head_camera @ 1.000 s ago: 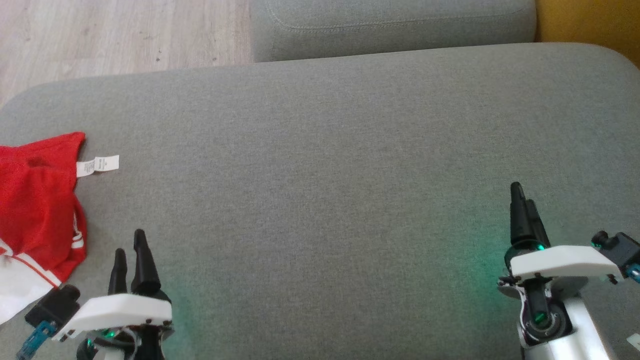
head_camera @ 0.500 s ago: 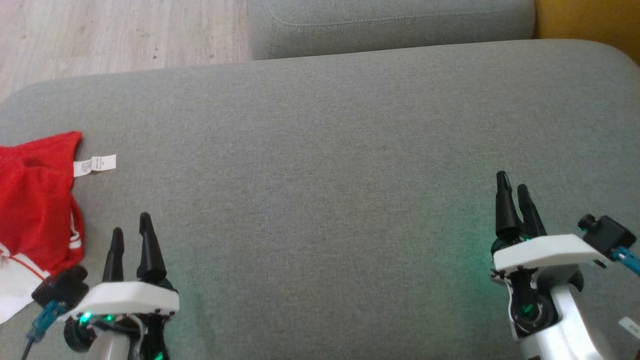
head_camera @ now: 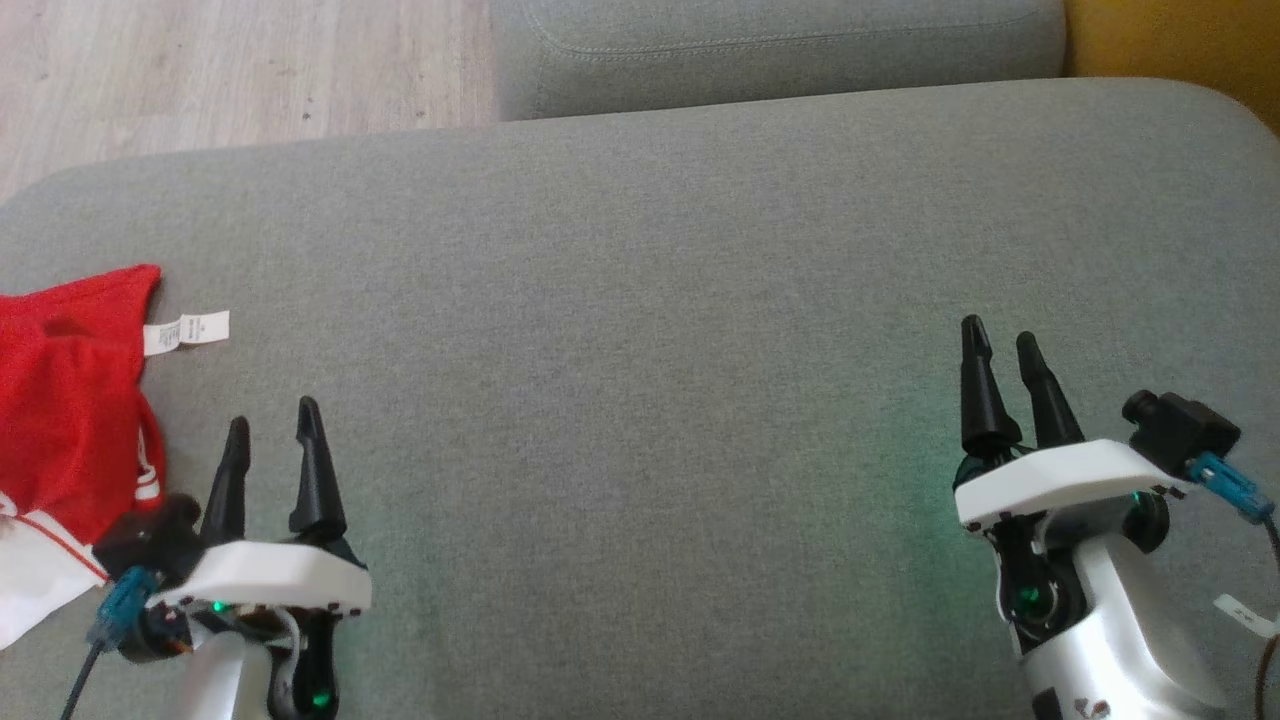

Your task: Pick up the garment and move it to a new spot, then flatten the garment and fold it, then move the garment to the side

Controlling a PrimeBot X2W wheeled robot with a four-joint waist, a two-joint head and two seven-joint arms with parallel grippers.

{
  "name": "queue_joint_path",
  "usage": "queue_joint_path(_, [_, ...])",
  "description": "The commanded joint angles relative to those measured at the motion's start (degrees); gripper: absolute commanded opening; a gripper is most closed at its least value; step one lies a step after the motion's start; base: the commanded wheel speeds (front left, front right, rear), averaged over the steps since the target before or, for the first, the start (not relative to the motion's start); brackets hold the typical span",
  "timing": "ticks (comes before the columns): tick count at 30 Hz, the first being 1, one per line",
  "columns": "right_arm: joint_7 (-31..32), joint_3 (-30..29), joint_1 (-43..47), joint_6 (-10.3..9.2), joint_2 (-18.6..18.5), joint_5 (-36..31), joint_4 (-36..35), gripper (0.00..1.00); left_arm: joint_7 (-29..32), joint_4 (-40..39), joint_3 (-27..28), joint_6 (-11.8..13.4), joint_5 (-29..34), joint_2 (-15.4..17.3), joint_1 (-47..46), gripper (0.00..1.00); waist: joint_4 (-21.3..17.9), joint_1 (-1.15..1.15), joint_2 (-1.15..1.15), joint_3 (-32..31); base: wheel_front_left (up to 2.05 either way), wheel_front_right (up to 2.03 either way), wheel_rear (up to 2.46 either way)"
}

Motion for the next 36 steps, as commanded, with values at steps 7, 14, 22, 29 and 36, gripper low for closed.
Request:
queue_joint_path(7, [-2.1,1.61,-4.26,-0.03,-0.64,-6.67,0.42,1.0,-1.99,0.86,1.23,0.68,6.03,1.63,-3.74,1.0,-0.05,0.0,0.0,0.23,0.0,0.0,0.0])
queue_joint_path(14, [-3.12,2.01,-3.72,-0.03,-0.54,-11.45,2.02,1.0,-3.01,1.84,1.66,1.71,9.98,0.98,-2.68,1.0,-0.19,0.0,0.0,0.01,0.0,0.0,0.0])
queue_joint_path(22, [-4.46,1.72,-0.99,-0.04,-0.31,-18.38,2.68,1.0,-4.36,2.69,2.62,2.61,14.81,-0.31,0.51,1.0,-0.4,0.0,0.0,-0.93,0.0,0.0,0.0])
queue_joint_path(29, [-5.65,0.8,0.58,-0.04,-0.19,-23.99,2.93,1.0,-5.55,3.1,4.87,3.23,19.2,-0.95,1.63,1.0,-0.31,0.0,0.0,-0.64,0.0,0.0,0.0])
queue_joint_path(36, [-6.83,1.49,0.22,-0.04,-0.19,-28.21,2.59,1.0,-6.74,3.76,4.92,2.74,24.83,-1.76,0.84,1.0,3.92,0.0,0.0,0.46,0.0,0.0,0.0])
